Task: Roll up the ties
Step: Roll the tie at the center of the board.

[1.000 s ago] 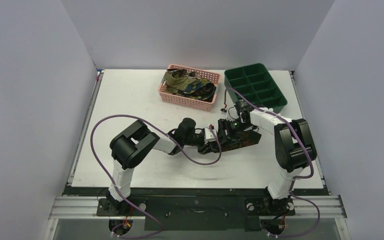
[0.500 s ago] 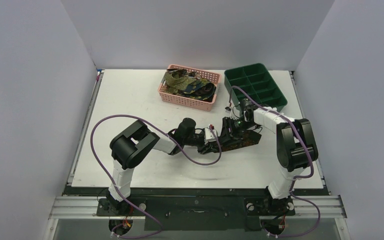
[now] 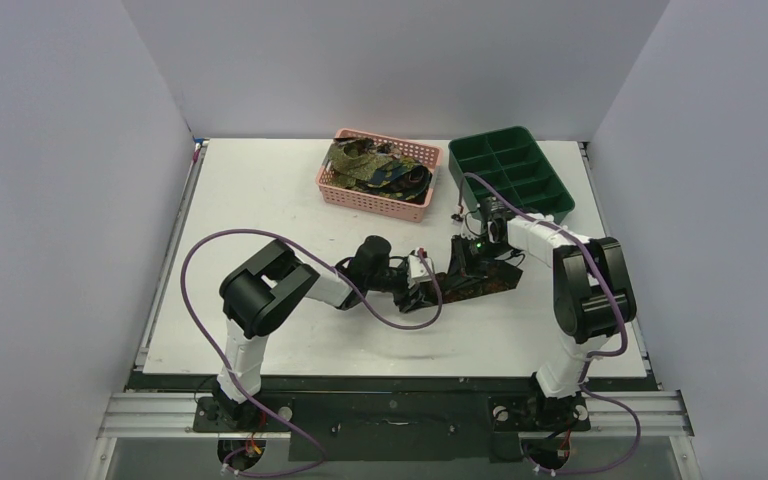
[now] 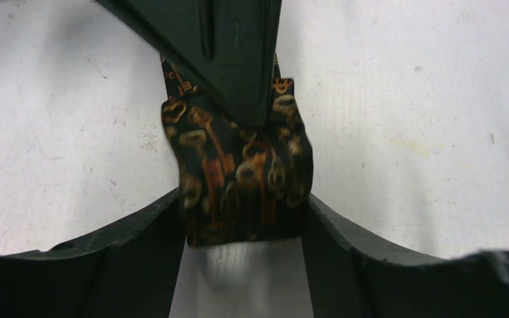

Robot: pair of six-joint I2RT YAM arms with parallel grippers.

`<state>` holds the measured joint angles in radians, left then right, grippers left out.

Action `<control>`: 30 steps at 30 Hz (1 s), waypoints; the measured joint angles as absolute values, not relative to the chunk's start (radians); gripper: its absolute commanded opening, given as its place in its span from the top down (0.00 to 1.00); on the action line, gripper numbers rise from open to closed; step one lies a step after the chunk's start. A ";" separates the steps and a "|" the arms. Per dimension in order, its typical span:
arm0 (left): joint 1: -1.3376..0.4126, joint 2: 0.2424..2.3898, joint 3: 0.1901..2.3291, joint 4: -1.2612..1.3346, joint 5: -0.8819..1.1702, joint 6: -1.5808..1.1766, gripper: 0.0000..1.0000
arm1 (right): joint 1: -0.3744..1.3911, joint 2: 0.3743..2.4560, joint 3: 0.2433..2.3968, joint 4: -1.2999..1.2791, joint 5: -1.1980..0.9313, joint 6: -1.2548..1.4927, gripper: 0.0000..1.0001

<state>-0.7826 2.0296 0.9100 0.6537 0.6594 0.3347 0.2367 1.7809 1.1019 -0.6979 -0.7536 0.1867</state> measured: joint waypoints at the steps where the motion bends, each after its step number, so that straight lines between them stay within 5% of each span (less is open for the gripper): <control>1: -0.781 2.030 0.910 0.645 0.658 0.326 0.35 | 0.235 1.782 1.102 -0.704 -0.731 0.183 1.00; 9: -0.771 2.030 0.915 0.644 0.659 0.253 0.17 | 0.228 1.822 1.110 -0.732 -0.562 0.168 1.00; 21: -0.785 2.037 0.915 0.793 0.654 0.139 0.07 | 0.252 1.887 1.199 -0.820 -0.486 0.165 1.00; 26: -0.823 2.074 0.916 0.894 0.625 0.133 0.13 | 0.258 1.896 1.211 -0.833 -0.484 0.157 1.00; 30: -0.859 2.113 0.938 0.909 0.598 0.146 0.34 | 0.265 1.896 1.214 -0.835 -0.476 0.146 1.00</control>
